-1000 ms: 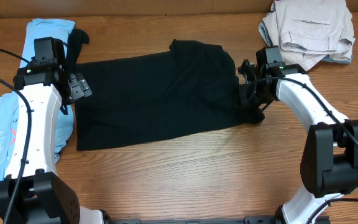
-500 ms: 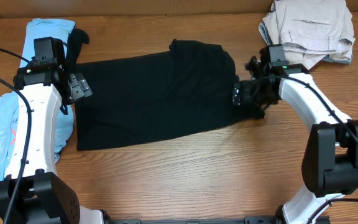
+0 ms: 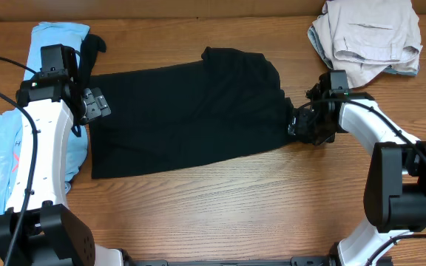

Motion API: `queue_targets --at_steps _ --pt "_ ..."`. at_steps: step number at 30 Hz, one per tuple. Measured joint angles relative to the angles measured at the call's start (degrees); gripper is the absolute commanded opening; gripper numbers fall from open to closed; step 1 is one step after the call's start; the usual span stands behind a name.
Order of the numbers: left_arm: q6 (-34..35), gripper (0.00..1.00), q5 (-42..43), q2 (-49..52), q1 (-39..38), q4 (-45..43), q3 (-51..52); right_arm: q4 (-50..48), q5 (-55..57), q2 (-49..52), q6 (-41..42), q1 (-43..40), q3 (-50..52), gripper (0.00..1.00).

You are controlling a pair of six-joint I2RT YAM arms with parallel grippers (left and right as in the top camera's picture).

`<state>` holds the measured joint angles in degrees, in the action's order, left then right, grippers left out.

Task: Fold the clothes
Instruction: 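Tuck the shirt's right edge and lift both grippers away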

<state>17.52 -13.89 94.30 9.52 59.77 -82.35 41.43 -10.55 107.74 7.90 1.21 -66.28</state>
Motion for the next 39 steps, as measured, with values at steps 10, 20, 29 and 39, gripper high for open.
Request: queue_targets --at_steps 10,20,29,39 --pt "-0.15 1.0 0.0 0.0 0.0 0.46 0.0 7.69 0.2 0.0 2.95 -3.3 -0.04 0.04" --pt "-0.17 1.0 0.0 0.0 0.0 2.27 0.0 21.29 0.28 -0.76 6.19 -10.54 3.15 0.04" --pt "-4.24 1.0 0.2 0.0 0.0 1.99 0.02 13.09 0.26 -11.02 12.09 -10.56 15.19 0.06" --pt "-5.99 1.0 0.26 0.0 0.0 0.2 0.02 12.2 8.0 -21.81 13.0 -13.07 13.4 1.0"
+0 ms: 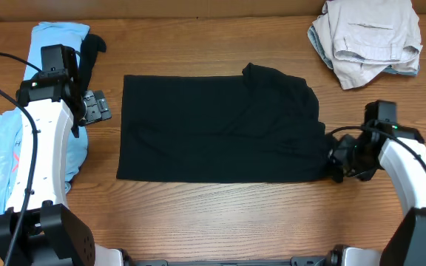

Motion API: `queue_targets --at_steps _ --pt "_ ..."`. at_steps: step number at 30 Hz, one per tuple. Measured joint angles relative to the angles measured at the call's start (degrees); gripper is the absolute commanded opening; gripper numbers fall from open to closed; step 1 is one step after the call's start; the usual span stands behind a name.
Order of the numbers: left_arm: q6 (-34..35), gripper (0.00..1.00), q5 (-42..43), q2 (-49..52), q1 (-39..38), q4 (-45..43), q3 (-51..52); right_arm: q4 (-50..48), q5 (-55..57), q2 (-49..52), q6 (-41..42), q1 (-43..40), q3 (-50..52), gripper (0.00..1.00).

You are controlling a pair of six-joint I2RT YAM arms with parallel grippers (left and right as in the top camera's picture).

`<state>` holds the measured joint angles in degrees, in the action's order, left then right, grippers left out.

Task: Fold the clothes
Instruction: 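Tuck the shirt's right edge and lift both grippers away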

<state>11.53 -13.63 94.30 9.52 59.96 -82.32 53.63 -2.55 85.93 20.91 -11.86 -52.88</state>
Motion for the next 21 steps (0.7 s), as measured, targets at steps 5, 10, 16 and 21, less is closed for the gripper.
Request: queue_targets --at_steps 5,10,16,21 --pt "-2.23 1.0 2.36 0.0 0.0 -1.81 0.0 4.79 -1.16 -0.15 -3.1 -0.04 -3.74 1.0" --pt "-9.97 1.0 11.72 0.0 0.0 -10.8 0.11 8.63 -6.27 -0.15 -9.94 0.74 -16.02 1.0" --pt "-15.63 1.0 19.17 1.9 -0.02 -23.63 -0.02 10.47 -9.49 -0.15 -15.54 5.35 -33.48 1.0" --pt "-16.94 0.98 22.53 10.78 -0.04 -24.65 -3.15 9.2 -10.34 -0.13 -18.78 9.9 -42.73 1.0"
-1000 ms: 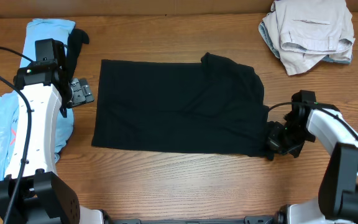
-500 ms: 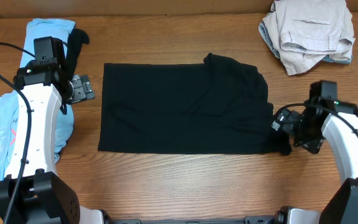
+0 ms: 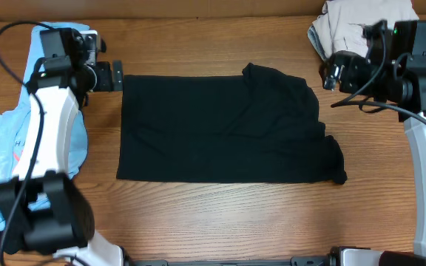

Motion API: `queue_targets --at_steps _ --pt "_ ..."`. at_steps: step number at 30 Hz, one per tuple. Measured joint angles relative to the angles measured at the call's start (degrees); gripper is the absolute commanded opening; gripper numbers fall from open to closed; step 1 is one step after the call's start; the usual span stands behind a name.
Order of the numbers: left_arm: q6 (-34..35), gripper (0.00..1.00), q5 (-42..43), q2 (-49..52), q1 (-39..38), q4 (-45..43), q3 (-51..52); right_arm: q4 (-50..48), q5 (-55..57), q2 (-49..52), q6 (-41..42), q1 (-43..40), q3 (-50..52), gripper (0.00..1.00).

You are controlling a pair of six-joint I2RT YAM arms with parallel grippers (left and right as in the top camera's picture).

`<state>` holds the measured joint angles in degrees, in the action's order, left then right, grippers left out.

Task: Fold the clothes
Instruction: 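Tuck the shirt's right edge and lift both grippers away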

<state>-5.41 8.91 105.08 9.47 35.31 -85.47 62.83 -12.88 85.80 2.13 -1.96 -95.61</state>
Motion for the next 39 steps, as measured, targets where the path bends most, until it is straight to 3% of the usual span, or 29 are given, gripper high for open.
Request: queue_targets --at_steps 6,13,34,37,39 --pt "-1.73 0.91 1.6 11.91 -0.76 1.27 -6.67 -0.37 0.07 1.25 -1.57 2.86 -2.29 0.99" --pt "-2.51 0.88 1.62 19.32 -3.19 0.35 -13.97 5.16 0.72 5.14 -2.14 3.65 -2.27 0.91" --pt "-2.64 0.82 -2.56 27.85 -6.78 -6.27 -14.56 5.53 1.84 5.66 -2.19 3.89 -2.27 0.67" --pt "-2.71 0.66 -2.95 28.13 -6.88 -6.88 -14.73 5.16 1.84 5.66 -2.01 3.87 -2.27 0.49" --pt "-2.73 0.37 -3.13 28.2 -6.88 -6.88 -14.78 4.24 1.88 5.66 -1.6 3.87 -2.27 0.43"
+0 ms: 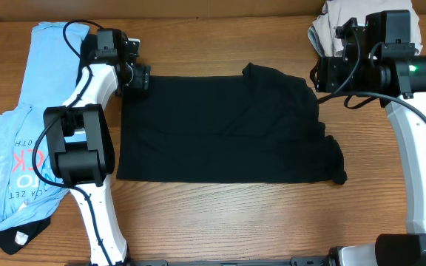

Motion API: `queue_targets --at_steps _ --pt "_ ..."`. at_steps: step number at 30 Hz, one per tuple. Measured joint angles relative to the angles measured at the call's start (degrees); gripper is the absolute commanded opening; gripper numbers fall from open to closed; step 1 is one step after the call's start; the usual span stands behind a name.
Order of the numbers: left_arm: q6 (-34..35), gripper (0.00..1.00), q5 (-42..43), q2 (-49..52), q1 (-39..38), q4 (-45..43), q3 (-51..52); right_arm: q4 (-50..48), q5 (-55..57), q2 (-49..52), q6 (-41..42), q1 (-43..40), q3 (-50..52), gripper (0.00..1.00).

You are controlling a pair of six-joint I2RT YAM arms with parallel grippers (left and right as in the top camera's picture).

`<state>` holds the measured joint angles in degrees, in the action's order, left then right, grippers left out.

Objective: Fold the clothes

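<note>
A black garment (220, 129) lies spread flat across the middle of the table, with a rumpled flap at its upper right and a small bunch at its lower right corner. My left gripper (140, 79) sits at the garment's upper left corner, touching or just over the edge. Its dark fingers blend with the cloth, so their state is unclear. My right gripper (320, 74) hovers beside the garment's upper right edge, and its jaws are not resolved either.
A light blue shirt (21, 140) with red print lies crumpled along the left side, under the left arm. A pile of beige clothes (339, 29) sits at the far right corner, partly behind the right arm. Bare wood runs along the front.
My left gripper moved right, from just off the garment to its upper left corner. My right gripper shifted slightly left and lower toward the upper right edge. The garment lies as before.
First the garment lay skewed, my right gripper at its right end and my left at its left edge. Then it lay squared and shifted right, my right gripper at its lower right corner. After that both grippers were off the cloth near the far corners; now they are at its top edge.
</note>
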<state>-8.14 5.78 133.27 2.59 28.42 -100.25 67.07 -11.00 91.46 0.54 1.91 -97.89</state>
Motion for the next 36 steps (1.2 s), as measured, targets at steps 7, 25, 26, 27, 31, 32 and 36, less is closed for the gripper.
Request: queue_targets --at_steps 7,25,26,27,31,32,36 --pt "0.17 0.04 -0.09 0.04 -0.22 3.26 -0.85 -5.79 0.09 0.15 1.84 0.26 0.0 0.36" --pt "3.72 0.04 -9.7 -2.25 -0.37 34.73 -18.36 -25.53 7.56 19.37 1.81 4.83 -0.04 0.67" --pt "3.74 0.04 -9.7 -2.82 -0.39 35.17 -19.04 -26.1 7.82 20.9 1.62 4.83 -0.04 0.69" --pt "3.74 0.04 -9.7 -3.32 -0.63 35.47 -19.43 -26.47 8.0 22.03 1.33 4.83 -0.04 0.69" --pt "3.74 0.04 -9.7 -3.91 -1.25 35.91 -19.91 -28.55 8.41 27.5 0.68 4.76 -0.04 0.71" --pt "3.74 0.04 -9.7 -3.91 -1.46 35.91 -19.91 -29.0 8.46 28.76 0.66 4.76 -0.04 0.71" --pt "3.74 0.04 -9.7 -3.91 -1.88 35.89 -19.91 -30.69 8.41 32.98 0.48 4.72 -0.04 0.7"
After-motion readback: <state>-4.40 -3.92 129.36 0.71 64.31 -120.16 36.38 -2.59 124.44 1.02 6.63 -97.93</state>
